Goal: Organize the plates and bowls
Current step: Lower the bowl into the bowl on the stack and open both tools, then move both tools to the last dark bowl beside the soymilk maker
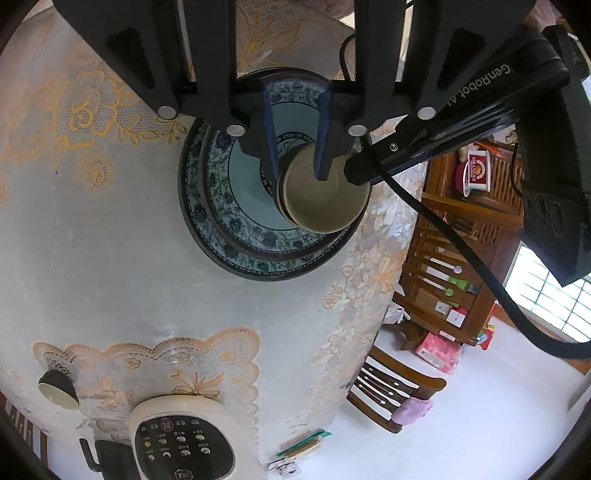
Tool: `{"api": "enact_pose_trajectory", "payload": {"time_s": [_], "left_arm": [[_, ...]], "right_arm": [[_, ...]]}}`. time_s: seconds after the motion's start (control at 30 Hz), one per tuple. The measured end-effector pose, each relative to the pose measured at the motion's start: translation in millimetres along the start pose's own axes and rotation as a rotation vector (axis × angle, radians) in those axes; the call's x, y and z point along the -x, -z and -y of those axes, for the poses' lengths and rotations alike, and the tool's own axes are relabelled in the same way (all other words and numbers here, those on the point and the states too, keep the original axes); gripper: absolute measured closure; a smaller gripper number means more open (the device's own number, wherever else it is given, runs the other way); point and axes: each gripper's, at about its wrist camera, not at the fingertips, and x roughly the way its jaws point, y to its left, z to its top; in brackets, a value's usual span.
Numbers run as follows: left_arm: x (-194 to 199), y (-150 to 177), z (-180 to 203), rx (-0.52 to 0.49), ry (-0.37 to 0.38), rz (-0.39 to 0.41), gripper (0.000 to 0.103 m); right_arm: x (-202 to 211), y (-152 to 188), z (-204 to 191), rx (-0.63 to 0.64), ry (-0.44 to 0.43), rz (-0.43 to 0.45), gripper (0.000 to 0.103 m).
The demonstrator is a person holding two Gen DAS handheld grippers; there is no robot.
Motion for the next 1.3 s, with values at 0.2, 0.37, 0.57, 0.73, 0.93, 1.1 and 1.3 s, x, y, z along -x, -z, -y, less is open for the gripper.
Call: {"api": "enact_pose_trajectory", "payload": {"time_s": [0.2,0.37,0.57,0.73,0.93,1.1,1.3], "left_arm": [[8,-1,2,-0.017,-0.006,0.019,0.082],[12,-2,3,-0.025,-0.01,0.02,0.079],[15,-3,0,-0.008,-0.011,0.013,0.079],[14,-7,4,0.022,-0.01,0.021,0.079],[10,-22,31,0.01,-0.008,0.036,0.079],[-3,-39,70,-0.034,-0.01,0.038,0.079],[-28,-55,123,-0.106,0.012,0.023,0.079]], "right_arm": [[10,1,2,0.003,0.005,0.029,0.073],[28,-1,6,0.024,0.012,0.071,0.073],[63,-6,26,0.002,0.059,0.142,0.073],[79,-10,52,-0.027,0.074,0.165,0.073],[91,-21,86,-0.061,0.07,0.18,0.073],[105,-36,113,-0.069,0.06,0.204,0.073],[114,-53,148,-0.098,0.079,0.196,0.073]]}}
